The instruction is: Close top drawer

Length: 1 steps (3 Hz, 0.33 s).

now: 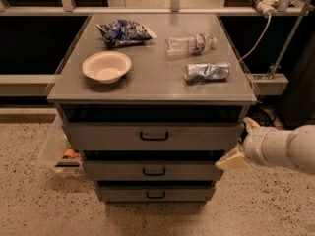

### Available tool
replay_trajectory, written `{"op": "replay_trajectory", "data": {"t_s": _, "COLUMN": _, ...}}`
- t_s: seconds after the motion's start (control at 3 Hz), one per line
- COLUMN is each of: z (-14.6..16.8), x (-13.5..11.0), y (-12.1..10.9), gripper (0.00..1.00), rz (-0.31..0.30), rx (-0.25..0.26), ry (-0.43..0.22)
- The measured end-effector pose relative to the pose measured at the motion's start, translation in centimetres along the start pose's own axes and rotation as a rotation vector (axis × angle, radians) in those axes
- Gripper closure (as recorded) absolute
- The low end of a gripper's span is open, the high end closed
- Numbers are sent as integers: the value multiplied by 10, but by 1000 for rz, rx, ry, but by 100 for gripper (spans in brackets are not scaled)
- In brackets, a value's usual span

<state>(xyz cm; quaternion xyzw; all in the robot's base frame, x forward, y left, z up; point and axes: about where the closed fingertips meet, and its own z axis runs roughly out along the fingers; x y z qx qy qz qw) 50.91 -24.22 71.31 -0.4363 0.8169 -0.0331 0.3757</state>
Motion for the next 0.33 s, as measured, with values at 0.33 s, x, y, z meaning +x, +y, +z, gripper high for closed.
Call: {"op": "replay_trajectory", "data": {"t_s": 0.33, "z": -5, "x": 2, "y": -5, "gripper": 0, "rz": 3, "rx": 14, "ry": 9}}
